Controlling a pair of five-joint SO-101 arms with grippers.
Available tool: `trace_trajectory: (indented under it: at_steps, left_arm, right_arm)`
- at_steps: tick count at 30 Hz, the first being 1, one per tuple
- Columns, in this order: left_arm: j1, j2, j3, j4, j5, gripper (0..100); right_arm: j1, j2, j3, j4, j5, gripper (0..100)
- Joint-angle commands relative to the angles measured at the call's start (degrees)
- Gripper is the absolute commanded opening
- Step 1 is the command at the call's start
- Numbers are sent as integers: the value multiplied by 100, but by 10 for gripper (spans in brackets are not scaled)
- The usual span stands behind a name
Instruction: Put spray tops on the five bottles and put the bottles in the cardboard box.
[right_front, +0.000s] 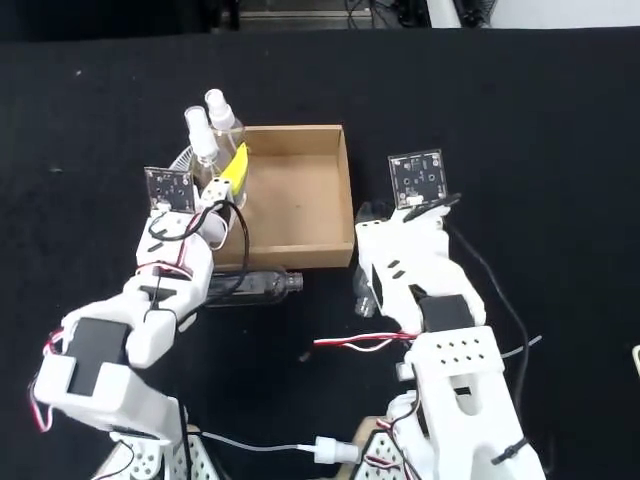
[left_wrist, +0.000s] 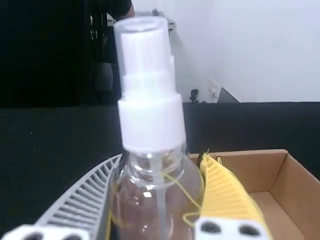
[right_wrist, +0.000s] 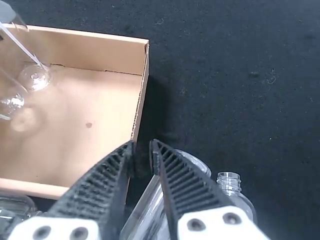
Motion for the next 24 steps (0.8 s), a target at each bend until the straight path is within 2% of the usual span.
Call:
trace_trajectory:
  at_steps: [1, 8, 24]
  left_arm:
    - [-101, 264, -382, -185, -352, 29]
    - [-110, 510, -409, -738, -404, 29]
    - [-84, 510, -198, -712, -448, 30]
  right_arm:
    - [62, -145, -22, -158, 0, 39]
    - [62, -145, -31, -158, 0, 39]
    - [70, -145, -31, -158, 0, 39]
